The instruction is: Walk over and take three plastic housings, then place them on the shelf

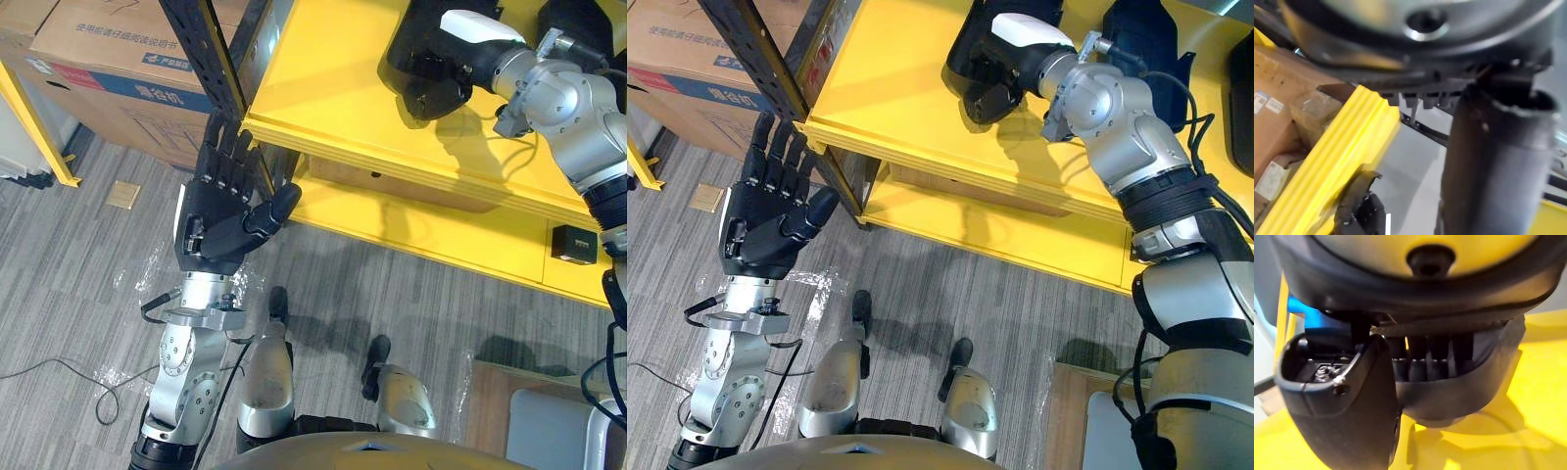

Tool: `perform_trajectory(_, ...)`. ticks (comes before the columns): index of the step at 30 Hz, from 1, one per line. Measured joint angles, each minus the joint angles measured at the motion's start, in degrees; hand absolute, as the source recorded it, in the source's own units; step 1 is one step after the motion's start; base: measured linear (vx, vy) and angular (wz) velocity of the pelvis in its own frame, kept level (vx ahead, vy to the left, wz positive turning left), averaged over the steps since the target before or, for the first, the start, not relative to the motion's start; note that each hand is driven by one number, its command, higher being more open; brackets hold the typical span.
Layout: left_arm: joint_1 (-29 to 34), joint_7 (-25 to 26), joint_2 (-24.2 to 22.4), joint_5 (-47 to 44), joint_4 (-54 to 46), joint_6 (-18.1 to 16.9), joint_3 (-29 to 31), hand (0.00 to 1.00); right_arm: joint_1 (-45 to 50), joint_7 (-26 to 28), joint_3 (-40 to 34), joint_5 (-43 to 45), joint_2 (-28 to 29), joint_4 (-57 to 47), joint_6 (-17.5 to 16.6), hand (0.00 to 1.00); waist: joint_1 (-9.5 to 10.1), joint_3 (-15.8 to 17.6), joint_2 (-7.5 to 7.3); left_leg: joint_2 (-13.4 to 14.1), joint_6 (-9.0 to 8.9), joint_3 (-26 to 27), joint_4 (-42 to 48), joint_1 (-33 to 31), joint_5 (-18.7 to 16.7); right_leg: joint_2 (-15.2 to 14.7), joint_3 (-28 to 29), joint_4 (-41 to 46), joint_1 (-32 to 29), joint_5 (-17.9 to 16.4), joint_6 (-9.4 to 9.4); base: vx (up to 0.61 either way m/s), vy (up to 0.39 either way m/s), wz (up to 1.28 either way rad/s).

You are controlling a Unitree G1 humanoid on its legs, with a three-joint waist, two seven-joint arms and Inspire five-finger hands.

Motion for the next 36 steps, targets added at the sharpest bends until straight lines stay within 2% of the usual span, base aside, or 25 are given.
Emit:
perform_trajectory(6,-0.1,0.0,-0.1,0.0,0.0,0.0,0.0,1.0,-0.9,-1.2,1.1,-0.3,0.0,1.6,-2.0,0.0,-0.22,0.0,0.05,0.0,-0.01,-0.1,0.0,-0.2,0.0,0.0,-0.3,0.0,-0.1,-0.1,-0.07,0.0,0.0,0.0)
perform_trajectory(9,-0.1,0.1,-0.2,0.0,0.0,0.0,-0.1,1.0,-3.4,-3.0,3.3,-4.8,-0.2,2.9,-4.9,0.0,-0.33,0.1,0.14,0.0,-0.02,-0.2,0.0,-0.4,0.0,0.0,-0.5,0.0,-0.2,-0.1,-0.07,0.0,-0.004,0.01)
perform_trajectory(13,-0.2,0.1,-0.1,-0.6,0.1,-0.1,-0.1,1.0,-5.5,-5.8,5.5,-5.4,-1.2,3.3,-8.7,0.0,-0.09,0.5,0.55,0.0,-0.02,-0.5,0.0,-1.1,0.2,0.0,-0.6,0.3,-0.9,-0.1,-0.07,0.0,-0.006,0.02)
perform_trajectory(19,-0.1,0.1,-0.1,-1.6,0.6,-0.1,-0.1,1.0,-6.6,-8.0,8.5,-7.0,-1.3,3.7,-12.2,0.0,-0.03,0.6,0.7,0.0,-0.04,-0.9,0.0,-1.1,0.5,0.0,-0.9,0.9,-1.0,-0.1,-0.07,0.0,-0.013,0.03)
perform_trajectory(24,-0.1,0.0,0.0,-1.7,0.6,-0.1,-0.1,1.0,-7.2,-8.3,9.3,-7.0,-1.3,3.8,-12.6,0.0,-0.05,0.7,0.87,0.0,-0.07,-1.0,0.0,-1.1,0.5,0.0,-0.9,1.0,-1.0,-0.1,-0.13,0.0,0.0,0.0)
perform_trajectory(28,-0.1,0.0,0.2,-1.7,0.7,-0.2,-0.1,1.0,-7.2,-8.4,9.4,-7.0,-1.6,3.9,-12.2,0.0,-0.07,1.0,1.83,0.0,-0.11,-1.0,-0.6,-1.0,0.8,-0.1,-0.9,1.1,-1.2,-0.4,-0.49,0.0,0.0,0.0)
perform_trajectory(36,-0.3,0.0,0.2,-1.7,1.1,-0.7,-0.3,1.0,-7.7,-9.3,9.4,-7.0,-1.7,5.1,-11.2,0.0,-0.18,0.9,2.07,-0.5,-0.03,-1.0,-2.2,-0.7,2.0,-1.0,-0.8,4.5,-3.1,-2.1,-0.6,0.0,0.0,0.0)
